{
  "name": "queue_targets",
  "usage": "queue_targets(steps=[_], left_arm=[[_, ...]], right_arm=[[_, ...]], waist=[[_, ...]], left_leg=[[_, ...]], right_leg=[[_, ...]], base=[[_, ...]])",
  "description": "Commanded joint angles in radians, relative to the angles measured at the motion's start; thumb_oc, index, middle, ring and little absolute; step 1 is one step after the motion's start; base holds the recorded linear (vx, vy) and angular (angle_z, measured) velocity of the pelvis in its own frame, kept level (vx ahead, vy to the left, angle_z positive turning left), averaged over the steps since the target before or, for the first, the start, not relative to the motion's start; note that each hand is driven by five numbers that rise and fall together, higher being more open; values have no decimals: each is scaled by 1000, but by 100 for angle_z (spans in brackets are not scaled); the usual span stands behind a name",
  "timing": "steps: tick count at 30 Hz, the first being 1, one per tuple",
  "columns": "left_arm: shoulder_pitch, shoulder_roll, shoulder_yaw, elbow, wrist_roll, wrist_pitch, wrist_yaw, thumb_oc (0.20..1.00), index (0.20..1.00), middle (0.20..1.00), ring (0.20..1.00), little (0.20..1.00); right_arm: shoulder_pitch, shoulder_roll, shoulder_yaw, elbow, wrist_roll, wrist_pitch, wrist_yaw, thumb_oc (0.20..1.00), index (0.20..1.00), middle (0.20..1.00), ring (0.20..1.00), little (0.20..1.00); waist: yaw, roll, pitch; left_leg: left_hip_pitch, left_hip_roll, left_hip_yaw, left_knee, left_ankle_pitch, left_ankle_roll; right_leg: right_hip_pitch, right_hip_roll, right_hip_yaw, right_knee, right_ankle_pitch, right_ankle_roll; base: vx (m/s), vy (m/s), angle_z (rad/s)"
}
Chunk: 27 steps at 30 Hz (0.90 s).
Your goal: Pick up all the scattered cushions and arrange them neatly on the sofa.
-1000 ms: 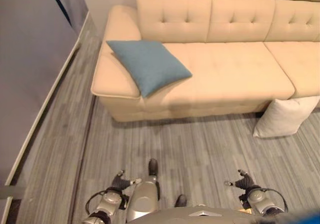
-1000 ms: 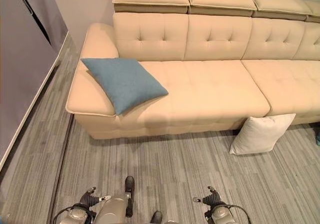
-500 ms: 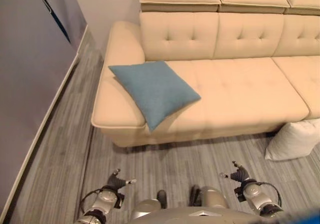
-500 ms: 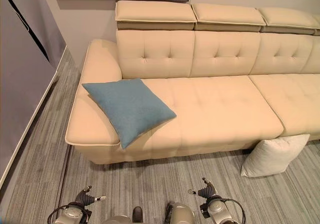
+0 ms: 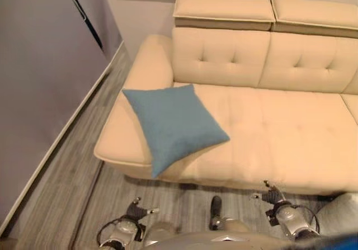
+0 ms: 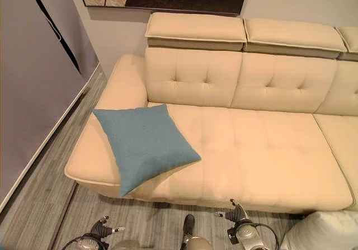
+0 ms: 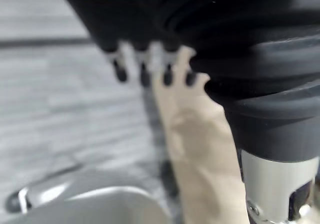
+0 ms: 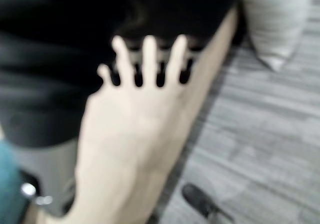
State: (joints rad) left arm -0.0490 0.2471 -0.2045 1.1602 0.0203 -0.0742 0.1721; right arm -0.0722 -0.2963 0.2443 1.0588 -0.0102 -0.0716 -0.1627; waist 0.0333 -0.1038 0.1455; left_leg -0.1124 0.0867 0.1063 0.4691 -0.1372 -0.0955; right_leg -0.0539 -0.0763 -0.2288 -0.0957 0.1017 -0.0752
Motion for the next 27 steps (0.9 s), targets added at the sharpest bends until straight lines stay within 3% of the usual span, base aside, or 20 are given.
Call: queue_targets(steps=[1,3,5,10,14,16,18,22,27], left_arm=[[-21,12,-23,-18,6,-10,10,1000,1000,1000,1000,1000],[-15,22,-22,-22,14,-6,14,1000,1000,1000,1000,1000],[-2,25,-8,-20,10,-5,15,1000,1000,1000,1000,1000],[16,35,6,-31,9,-6,29,1000,1000,1000,1000,1000],[17,62,35,-60,3,-3,65,1000,1000,1000,1000,1000],[9,77,42,-72,-1,-6,84,1000,1000,1000,1000,1000],[9,84,45,-101,-1,-12,106,1000,1000,1000,1000,1000],[12,95,56,-135,-11,-15,132,1000,1000,1000,1000,1000],[79,64,133,-372,-140,-50,161,1000,1000,1000,1000,1000]], right_arm=[[-4,-45,-18,-1,41,-22,-20,1000,1000,1000,1000,1000],[4,-44,-23,2,42,-20,-27,1000,1000,1000,1000,1000],[10,-36,-30,2,37,-18,-25,1000,1000,1000,1000,1000],[10,-31,-39,11,25,-22,-34,1000,1000,1000,1000,1000],[-7,-25,-43,8,15,-19,-51,1000,1000,1000,1000,1000],[-13,-22,-48,-2,22,-19,-57,1000,1000,1000,1000,1000],[-19,-30,-56,-10,28,-18,-69,1000,1000,1000,1000,1000],[-12,-43,-75,-16,45,-17,-78,1000,1000,1000,1000,1000],[-5,-77,-132,-112,86,-40,-104,1000,1000,1000,1000,1000]], waist=[[4,3,23],[12,16,19],[14,27,6],[26,29,-21],[44,36,-5],[38,42,7],[30,47,10],[19,33,4],[34,22,-12]], left_leg=[[-20,-12,64,-231,96,54],[-30,0,112,-337,165,36],[26,-11,106,-414,161,42],[76,-48,68,-454,153,59],[117,-69,59,-479,138,89],[119,-70,40,-480,135,98],[135,-79,20,-488,123,99],[145,-89,4,-484,111,92],[163,-70,-13,-518,124,70]], right_leg=[[44,-34,1,73,-79,166],[80,-14,-13,77,-110,164],[91,-4,-8,93,-121,169],[100,-17,-6,135,-131,181],[41,-57,-6,304,-108,213],[-20,-49,34,382,-94,225],[-48,-40,83,322,-99,216],[-21,-44,104,209,-89,214],[35,-27,66,132,-82,205]], base=[[208,52,31],[255,82,30],[191,111,26],[139,110,-22],[52,112,-9],[58,43,-15],[146,-44,11],[121,-72,23],[173,-142,21]])
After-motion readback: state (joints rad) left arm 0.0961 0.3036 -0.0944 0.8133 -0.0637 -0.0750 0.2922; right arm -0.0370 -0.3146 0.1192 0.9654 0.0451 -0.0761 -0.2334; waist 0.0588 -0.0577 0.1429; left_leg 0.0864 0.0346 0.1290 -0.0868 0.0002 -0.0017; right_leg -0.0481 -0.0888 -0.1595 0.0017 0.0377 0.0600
